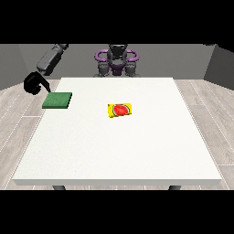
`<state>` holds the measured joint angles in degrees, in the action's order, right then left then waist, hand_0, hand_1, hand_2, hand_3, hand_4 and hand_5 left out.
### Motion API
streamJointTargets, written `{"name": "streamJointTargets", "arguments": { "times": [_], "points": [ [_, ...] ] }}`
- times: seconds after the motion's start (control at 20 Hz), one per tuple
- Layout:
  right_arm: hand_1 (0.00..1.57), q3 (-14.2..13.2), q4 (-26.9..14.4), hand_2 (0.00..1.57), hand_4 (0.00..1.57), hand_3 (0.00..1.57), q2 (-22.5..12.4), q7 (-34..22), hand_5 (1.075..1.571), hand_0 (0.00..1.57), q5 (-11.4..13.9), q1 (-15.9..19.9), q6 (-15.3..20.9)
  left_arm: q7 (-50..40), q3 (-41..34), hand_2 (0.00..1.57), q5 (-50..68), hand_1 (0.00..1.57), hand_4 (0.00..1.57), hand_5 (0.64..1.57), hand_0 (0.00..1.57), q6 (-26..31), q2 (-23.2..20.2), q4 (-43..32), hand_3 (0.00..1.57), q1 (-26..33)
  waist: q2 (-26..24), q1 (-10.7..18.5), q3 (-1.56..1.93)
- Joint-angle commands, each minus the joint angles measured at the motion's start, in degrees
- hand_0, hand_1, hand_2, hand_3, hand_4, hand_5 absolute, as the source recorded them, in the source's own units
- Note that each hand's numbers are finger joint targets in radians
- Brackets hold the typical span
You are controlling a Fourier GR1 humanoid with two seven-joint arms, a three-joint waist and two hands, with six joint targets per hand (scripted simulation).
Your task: Pick the cup and pour the ball into the bowl, then pick the bowl and place it on the pad
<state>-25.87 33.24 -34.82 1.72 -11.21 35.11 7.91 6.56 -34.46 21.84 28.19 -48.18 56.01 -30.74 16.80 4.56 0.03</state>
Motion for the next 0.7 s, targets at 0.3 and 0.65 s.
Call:
{"name": "streamJointTargets", "arguments": {
  "times": [0.3,0.65],
  "points": [
    [0.0,6.0,-1.1,0.0,0.0,0.0,-1.4,-3.6,1.41,0.0,4.4,3.5,-3.5,-1.0,0.0,0.0,1.1,0.0,1.21,1.569,0.0,1.1,-3.3,-2.6,0.0,-2.1,0.1,1.0,-0.02],
    [0.0,8.2,-1.1,0.0,0.2,0.0,-6.0,-11.5,1.375,0.0,6.0,4.9,-7.6,-3.5,4.8,0.0,-2.3,0.0,1.19,1.569,0.0,-4.1,3.9,1.7,0.0,2.6,-11.6,-1.5,-0.13]
  ]
}}
